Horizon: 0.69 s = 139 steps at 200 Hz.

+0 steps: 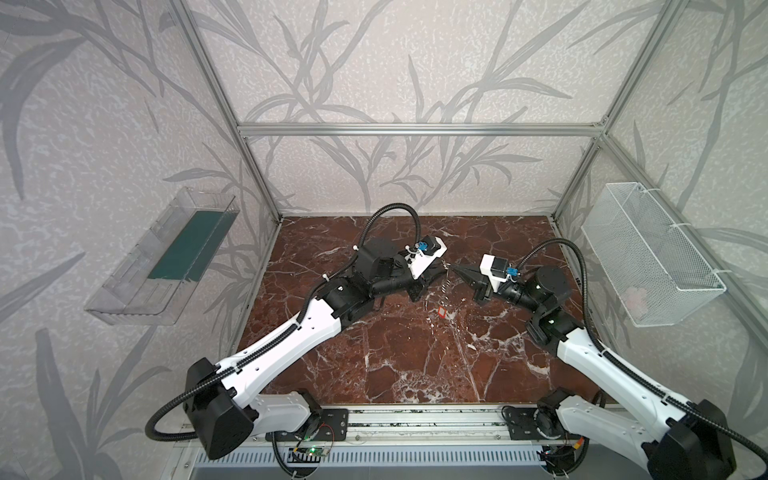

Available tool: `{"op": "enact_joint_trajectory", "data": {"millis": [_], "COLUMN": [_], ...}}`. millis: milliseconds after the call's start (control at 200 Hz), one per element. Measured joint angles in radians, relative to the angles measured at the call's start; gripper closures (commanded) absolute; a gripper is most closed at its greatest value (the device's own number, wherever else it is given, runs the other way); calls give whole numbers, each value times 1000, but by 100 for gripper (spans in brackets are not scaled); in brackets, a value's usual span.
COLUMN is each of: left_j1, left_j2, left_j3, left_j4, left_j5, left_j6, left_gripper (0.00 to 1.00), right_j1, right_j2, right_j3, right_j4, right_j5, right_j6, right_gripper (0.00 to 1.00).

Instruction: Put the keys on the keyring

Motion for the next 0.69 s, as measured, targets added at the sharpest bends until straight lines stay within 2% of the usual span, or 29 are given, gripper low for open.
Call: {"op": "enact_joint_trajectory", "data": {"millis": [95, 275, 370, 560, 630, 695], "left_j1": [-5, -18, -23, -33, -39, -44], "left_j2": [11, 15, 15, 15, 15, 14], "left_j3": [0, 0, 0, -5, -8, -14], "left_j4": [6, 13, 27, 52, 60, 71], "left_j5": [-1, -21, -44, -101, -114, -123], "left_j6": [-6, -7, -6, 8, 19, 25], "left_gripper": [66, 67, 73, 96, 100, 100], "right_j1": [0, 1, 1, 1, 1, 1], "right_j2": [2, 8, 10, 12, 12, 12], "right_j3": [0, 0, 0, 0, -2, -6], "right_j4": [21, 64, 74, 84, 89, 102], "right_j5": [11, 18, 19, 31, 45, 67], "right_j6": [19, 42, 47, 63, 71, 87], "right_gripper": [100, 100, 100, 100, 100, 100]}}
